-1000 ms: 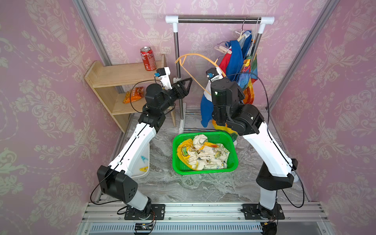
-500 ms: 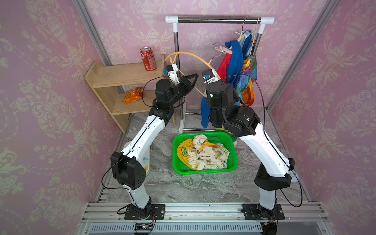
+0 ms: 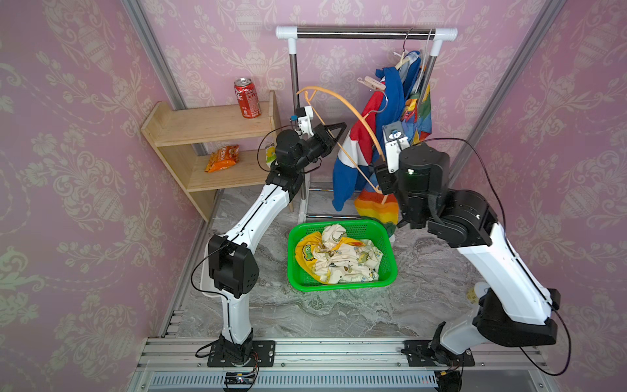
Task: Remove the clothespins securing jackets to the hanger
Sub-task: Adjust the hanger.
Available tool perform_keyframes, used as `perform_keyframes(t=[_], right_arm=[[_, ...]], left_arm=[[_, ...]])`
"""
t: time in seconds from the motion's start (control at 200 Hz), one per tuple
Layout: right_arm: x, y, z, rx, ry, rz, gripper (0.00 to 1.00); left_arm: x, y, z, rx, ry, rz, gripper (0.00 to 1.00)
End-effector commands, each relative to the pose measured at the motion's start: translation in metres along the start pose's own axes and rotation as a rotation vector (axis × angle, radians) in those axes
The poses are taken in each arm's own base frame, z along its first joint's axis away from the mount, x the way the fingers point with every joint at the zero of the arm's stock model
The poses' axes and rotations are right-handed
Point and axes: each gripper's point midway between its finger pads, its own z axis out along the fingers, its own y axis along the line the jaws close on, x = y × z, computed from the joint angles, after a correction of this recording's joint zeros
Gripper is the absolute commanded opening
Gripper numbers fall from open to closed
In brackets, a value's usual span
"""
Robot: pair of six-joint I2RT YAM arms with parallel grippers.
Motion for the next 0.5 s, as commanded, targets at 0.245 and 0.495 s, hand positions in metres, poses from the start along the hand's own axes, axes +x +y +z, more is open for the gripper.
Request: perform_keyframes(t=[0.245, 0.495], right_arm=[[0.027, -0.014, -0.048, -0.346, -0.116, 0.311, 0.82], [0.022, 0.019, -0.041, -0.462, -0.165, 0.355, 0.83]], left_arm=[[-0.029, -0.078, 0.001, 0.2, -0.035, -0.006, 0.0], [-0.028, -0.093, -0.004, 0.191, -0.016, 0.006, 0.0]])
